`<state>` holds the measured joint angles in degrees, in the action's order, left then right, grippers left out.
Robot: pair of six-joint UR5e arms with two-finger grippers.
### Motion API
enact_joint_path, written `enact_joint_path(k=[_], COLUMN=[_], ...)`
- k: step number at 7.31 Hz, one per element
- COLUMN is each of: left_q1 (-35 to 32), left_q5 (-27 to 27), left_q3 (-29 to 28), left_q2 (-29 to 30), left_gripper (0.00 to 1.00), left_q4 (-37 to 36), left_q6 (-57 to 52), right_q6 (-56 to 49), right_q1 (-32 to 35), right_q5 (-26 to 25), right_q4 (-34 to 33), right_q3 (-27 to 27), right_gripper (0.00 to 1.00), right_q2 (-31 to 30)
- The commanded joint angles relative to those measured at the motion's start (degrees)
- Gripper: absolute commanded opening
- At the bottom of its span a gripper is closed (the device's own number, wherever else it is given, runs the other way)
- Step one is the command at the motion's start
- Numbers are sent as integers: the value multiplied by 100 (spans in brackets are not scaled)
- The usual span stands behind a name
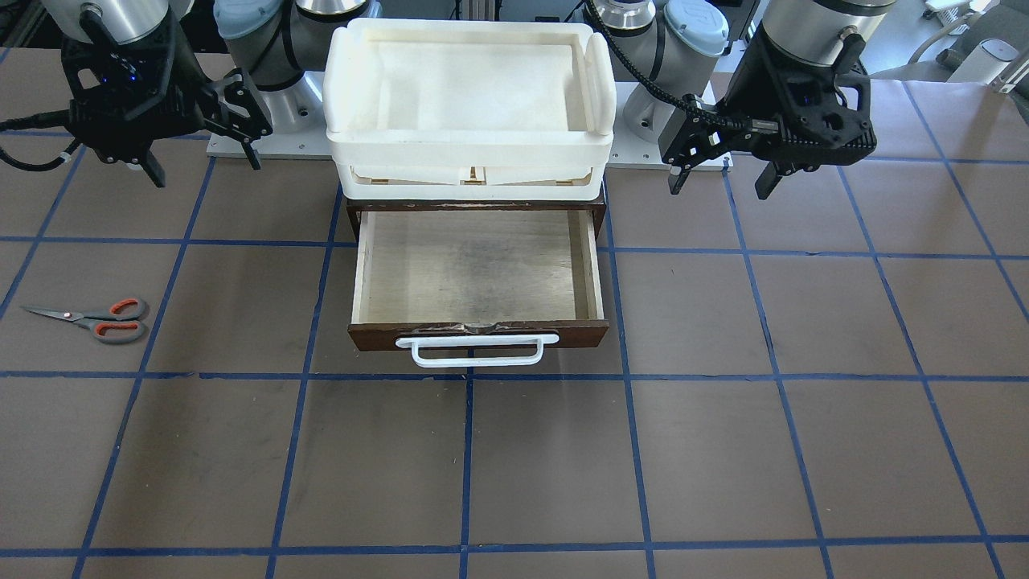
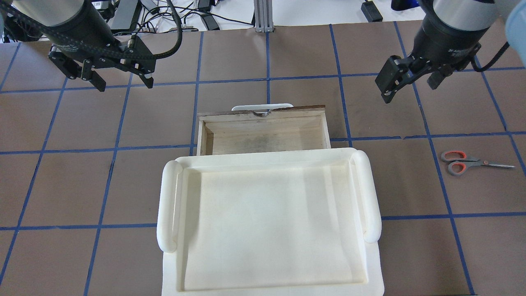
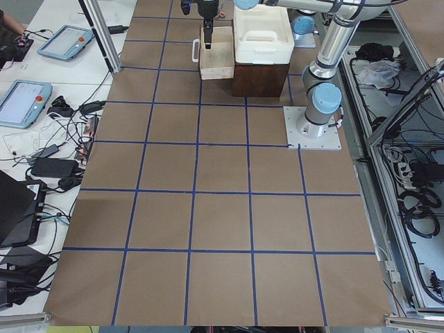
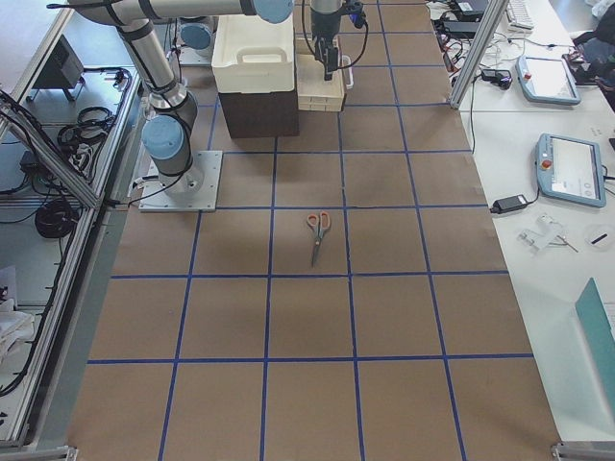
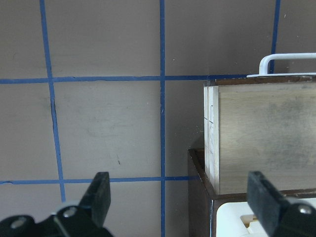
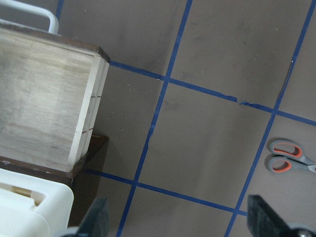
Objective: Put scissors in drawer and close it
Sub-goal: 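Move the right gripper toward the grey-and-orange scissors on the table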
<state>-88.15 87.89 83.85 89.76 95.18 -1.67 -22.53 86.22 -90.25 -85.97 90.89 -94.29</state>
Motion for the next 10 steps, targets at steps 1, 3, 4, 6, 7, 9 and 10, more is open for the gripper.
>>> enact_joint_path(k=[1,3,4,6,7,9,10], left_q1=[0,0,0,0,0,0,0], left_q5=[0,0,0,0,0,0,0], left_q3=[0,9,0,0,9,9,9], left_q2=[-3,-3,-3,-3,-3,-3,-3], left_gripper=[100,100,100,100,100,100,100], left_q4=[0,0,0,0,0,0,0], left_q6=[0,0,0,0,0,0,0], right_q6=[-1100,-2599,-3477,-4807,-5335,-6417,-6665], right_q1=[-524,-1297,-1684,-2466,-2722,-3031,-3093], right_q5=[-36,-150,-150,-63,-62,-45,-45], right_q4=[185,-41,-356,-1147,-1533,-2473,-2965], right_q3=[357,787,1103,1727,1991,2466,2625], right_gripper=[100,100,100,100,99,99,99], right_q2=[-133,-151,-151,-143,-116,146,409])
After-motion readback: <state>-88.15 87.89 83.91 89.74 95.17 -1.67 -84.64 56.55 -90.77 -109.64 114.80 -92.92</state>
